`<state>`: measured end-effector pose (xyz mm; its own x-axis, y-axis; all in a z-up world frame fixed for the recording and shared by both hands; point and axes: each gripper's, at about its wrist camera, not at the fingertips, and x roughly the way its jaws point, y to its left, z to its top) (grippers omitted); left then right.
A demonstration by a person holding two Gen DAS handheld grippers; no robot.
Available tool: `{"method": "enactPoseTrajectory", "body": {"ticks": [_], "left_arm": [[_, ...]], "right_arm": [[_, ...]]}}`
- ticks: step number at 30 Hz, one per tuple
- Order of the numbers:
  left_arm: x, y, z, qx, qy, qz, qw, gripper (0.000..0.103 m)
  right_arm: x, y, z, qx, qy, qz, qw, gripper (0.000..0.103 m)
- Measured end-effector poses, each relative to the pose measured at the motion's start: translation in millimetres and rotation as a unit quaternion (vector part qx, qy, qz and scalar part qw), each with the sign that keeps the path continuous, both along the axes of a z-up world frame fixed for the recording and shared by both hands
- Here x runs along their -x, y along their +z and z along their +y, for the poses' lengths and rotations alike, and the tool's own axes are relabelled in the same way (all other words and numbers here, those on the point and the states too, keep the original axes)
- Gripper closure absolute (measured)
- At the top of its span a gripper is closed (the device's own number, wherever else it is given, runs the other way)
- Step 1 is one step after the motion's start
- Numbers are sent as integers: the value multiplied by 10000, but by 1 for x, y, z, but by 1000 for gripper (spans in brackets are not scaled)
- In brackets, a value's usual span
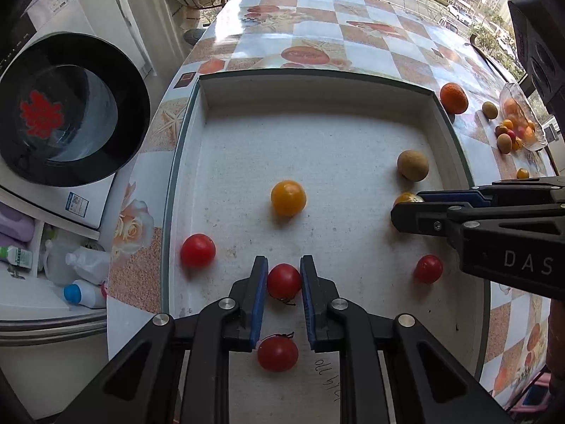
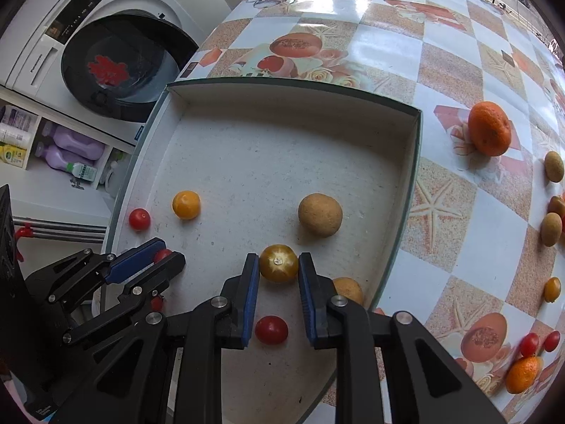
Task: Organize fruits
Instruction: 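Carry both tomatoes over the white tray and open both tools to release them, then move both open tools back toward the fruits beside the glass bowl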
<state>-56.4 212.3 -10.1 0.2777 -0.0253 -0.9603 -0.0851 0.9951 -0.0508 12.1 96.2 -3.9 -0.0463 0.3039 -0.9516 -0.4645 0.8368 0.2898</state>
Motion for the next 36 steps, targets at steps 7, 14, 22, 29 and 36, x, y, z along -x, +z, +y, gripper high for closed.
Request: {"method": "enactPoseTrajectory", "body": {"ticks": [7, 14, 22, 29, 36], "left_arm": [[0, 0, 0, 48, -5, 20, 10000, 53], [3, 13, -4, -79, -47, -226, 9997, 19], [0, 24, -27, -146, -327, -248, 9991, 19], [-10, 42, -63, -94, -705, -408, 9966, 19], [-31, 57, -113, 14, -1171, -533, 9917, 19]], "right_arm": [[-3, 2, -3, -169, -201, 82, 9996, 57], [-6, 25, -21, -579, -506, 41, 9970, 40], [-2, 45, -54, -575, -941, -174, 9937, 22], [7, 49, -108, -296, -1399, -306, 9892, 22], [17, 47, -184, 125, -1998, -383, 9790, 22]]}}
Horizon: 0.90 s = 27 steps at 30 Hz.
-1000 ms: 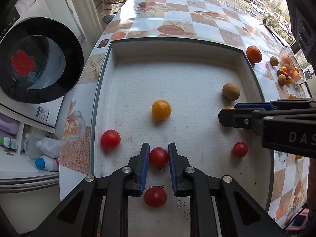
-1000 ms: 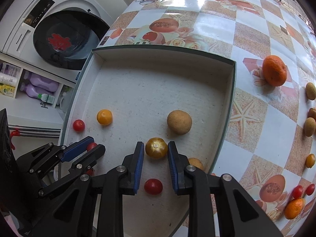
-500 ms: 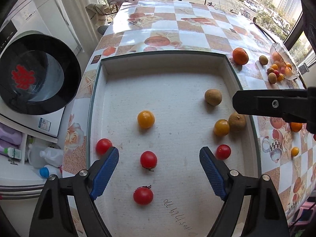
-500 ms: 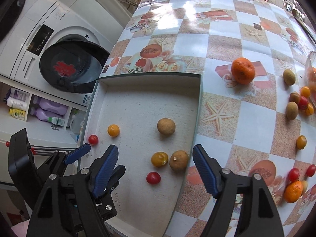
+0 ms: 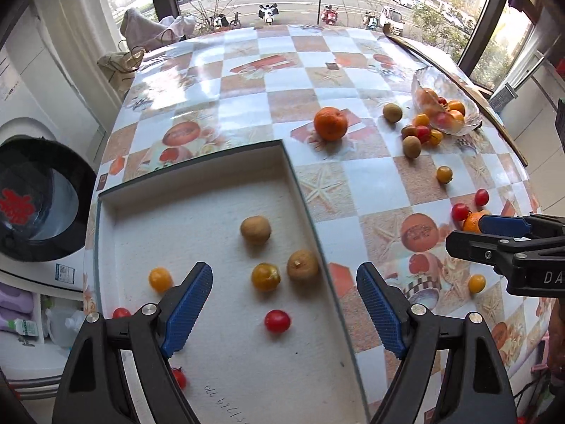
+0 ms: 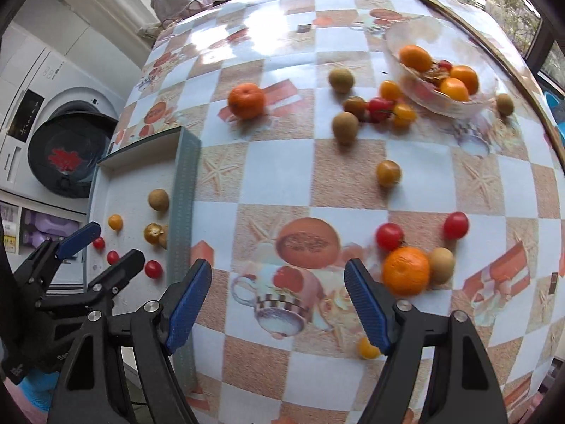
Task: Organize fruits
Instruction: 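Move both open tools back toward the fruits beside the glass bowl, then grasp a brown round fruit with the left tool while the right tool grasps a red cherry tomato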
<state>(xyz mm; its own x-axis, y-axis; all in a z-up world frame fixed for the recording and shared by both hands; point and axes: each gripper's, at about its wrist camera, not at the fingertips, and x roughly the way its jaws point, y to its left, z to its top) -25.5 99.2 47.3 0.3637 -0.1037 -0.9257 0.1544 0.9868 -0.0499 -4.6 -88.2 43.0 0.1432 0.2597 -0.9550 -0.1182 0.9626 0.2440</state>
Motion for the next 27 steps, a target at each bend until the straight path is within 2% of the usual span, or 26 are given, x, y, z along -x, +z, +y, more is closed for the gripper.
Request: {"method": "enactPoseTrajectory", "body": {"ticks": [10, 22, 27], "left_arm": [[-33, 3, -69, 135, -375, 11, 9992, 19], [-94, -32, -126, 280, -256, 227, 9990, 19], [-111, -45, -143, 169, -308, 254, 9991, 19]], "right_arm": [[-4, 1, -81, 160, -787, -39, 9968, 22], [-25, -24, -120, 174, -1146, 196, 9931, 23], [-32, -34, -126, 122, -1210, 274, 9922, 39]]}}
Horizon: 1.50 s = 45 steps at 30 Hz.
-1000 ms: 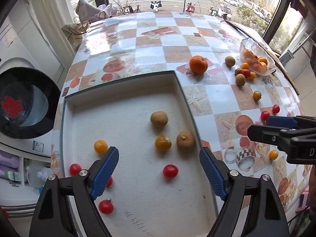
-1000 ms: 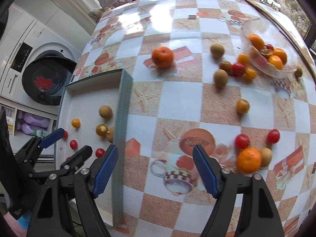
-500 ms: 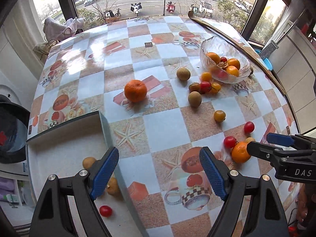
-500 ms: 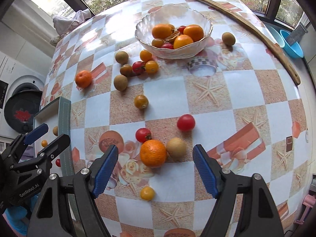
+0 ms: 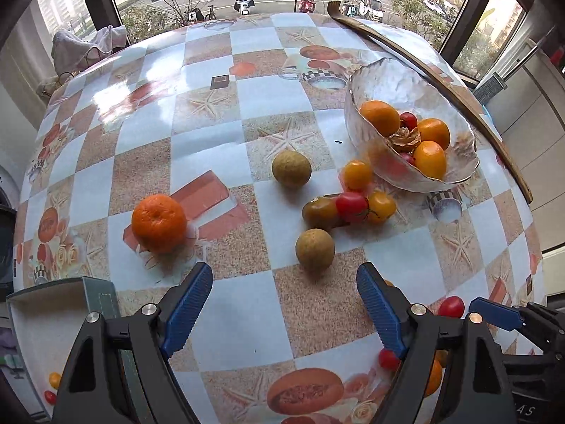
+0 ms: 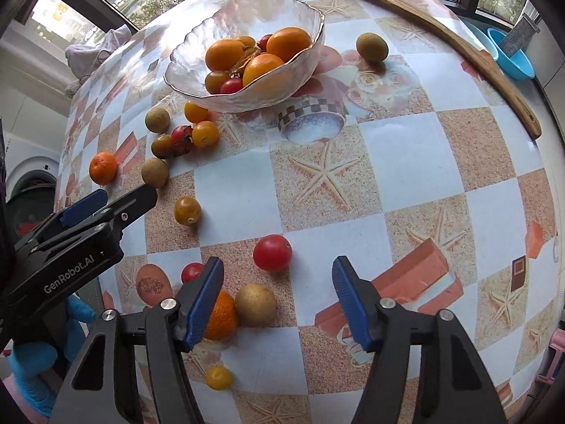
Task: Organize fruits
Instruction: 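Grasp a brown round fruit with the left tool while the right tool grasps a red cherry tomato, then carry both fruits over the white tray and open both tools to drop them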
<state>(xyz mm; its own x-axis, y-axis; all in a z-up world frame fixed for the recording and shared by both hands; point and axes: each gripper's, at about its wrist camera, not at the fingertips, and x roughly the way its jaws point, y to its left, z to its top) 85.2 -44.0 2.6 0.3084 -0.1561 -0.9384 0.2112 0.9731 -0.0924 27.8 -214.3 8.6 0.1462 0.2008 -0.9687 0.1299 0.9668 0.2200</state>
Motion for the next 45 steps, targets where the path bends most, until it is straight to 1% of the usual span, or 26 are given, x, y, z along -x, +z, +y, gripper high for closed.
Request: {"method": "enactPoseTrajectory", "body": {"ticks": [5, 6, 7, 8, 11, 13, 14, 15, 16, 17, 18, 21, 24, 26, 35, 45], "left_arm": [[-10, -8, -10, -22, -3, 33, 10000, 19], [-11, -9, -12, -36, -20, 26, 10000, 22], [-11, -9, -13, -57, -42, 17, 10000, 27], [-12, -11, -15, -90, -68, 48, 9999, 37], [-13, -12, -19, -155, -80, 26, 9998, 38], [-12, -11, -19, -175, -61, -9, 9998, 44], [-12, -10, -19, -159, -54, -20, 9999, 50], [-11, -10, -18, -156, -52, -37, 9999, 58], [-11, -9, -18, -148, -55, -52, 9999, 63], [-10, -9, -17, -135, -59, -58, 9999, 72], [-10, -8, -16, -129, -58, -56, 9999, 77], [-8, -7, -9, 66, -30, 1, 10000, 77], [-2, -1, -1, 238, -10, -27, 9997, 77], [4, 4, 2, 315, -37, -62, 9995, 77], [30, 24, 16, 397, 5, -55, 9992, 77], [54, 39, 47, 475, 253, -93, 9985, 77]], "right_arm": [[-4, -2, 5, 57, 163, -67, 9998, 45], [-5, -2, 7, 77, 213, -70, 9997, 46], [-6, -2, 8, 95, 261, -78, 9996, 50], [-6, -2, 9, 113, 301, -77, 9995, 54], [-7, -2, 15, 217, 418, -81, 9989, 58], [-7, -2, 20, 324, 526, -89, 9981, 60], [-7, -2, 23, 394, 588, -93, 9974, 63], [-7, -2, 26, 465, 657, -97, 9967, 65], [-7, -3, 29, 512, 714, -102, 9961, 75], [-7, -3, 30, 548, 751, -103, 9956, 78], [-7, -3, 31, 561, 764, -111, 9954, 78], [-7, -2, 29, 465, 705, -144, 9963, 79], [-5, 1, 23, 206, 574, -190, 9980, 79], [0, 5, 17, 124, 559, -253, 9980, 79], [9, 23, 18, 3, 582, -364, 9976, 79], [13, 34, 38, -12, 718, -376, 9967, 79]]}}
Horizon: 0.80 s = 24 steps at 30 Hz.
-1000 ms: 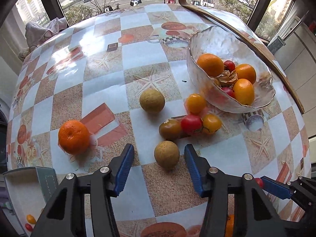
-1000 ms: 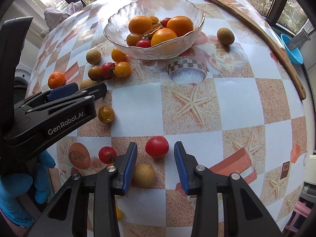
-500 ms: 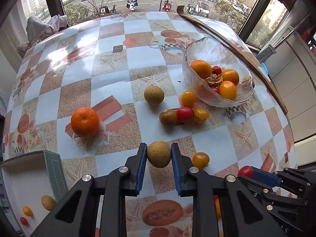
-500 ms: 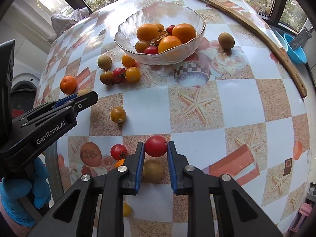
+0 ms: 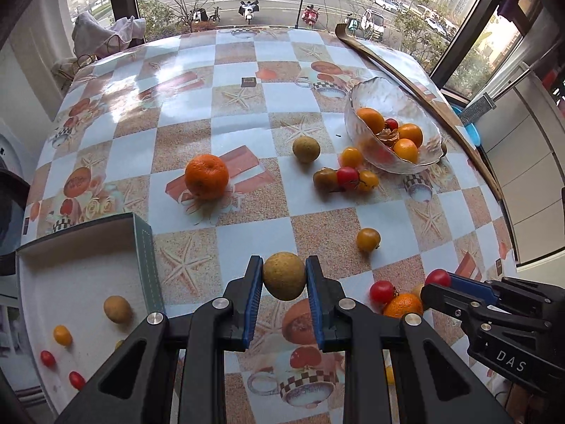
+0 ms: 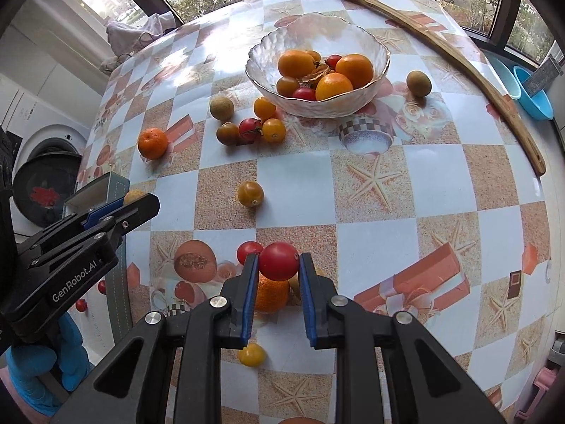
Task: Organize fruits
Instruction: 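Carry both fruits over the white tray and open both tools to drop them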
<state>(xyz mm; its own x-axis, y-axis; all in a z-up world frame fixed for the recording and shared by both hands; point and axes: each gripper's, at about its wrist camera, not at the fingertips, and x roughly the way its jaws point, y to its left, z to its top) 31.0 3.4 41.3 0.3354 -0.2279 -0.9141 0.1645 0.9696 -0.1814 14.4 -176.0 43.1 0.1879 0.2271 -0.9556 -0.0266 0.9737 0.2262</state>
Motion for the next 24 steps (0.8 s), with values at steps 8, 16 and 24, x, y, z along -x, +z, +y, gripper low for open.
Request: {"method": "enactPoseTrajectory", "body": {"ticks": [8, 16, 24], "left_arm": [[23, 11, 40, 55, 301, -63, 9995, 77], [56, 13, 96, 33, 817, 2, 9967, 77], [94, 8, 147, -26, 1255, 136, 9920, 77]], "right_arm": [[7, 9, 29, -39, 250, -43, 9997, 79], [12, 11, 78, -138, 691, -18, 9975, 79], [21, 9, 133, -215, 1209, 58, 9924, 79]]}}
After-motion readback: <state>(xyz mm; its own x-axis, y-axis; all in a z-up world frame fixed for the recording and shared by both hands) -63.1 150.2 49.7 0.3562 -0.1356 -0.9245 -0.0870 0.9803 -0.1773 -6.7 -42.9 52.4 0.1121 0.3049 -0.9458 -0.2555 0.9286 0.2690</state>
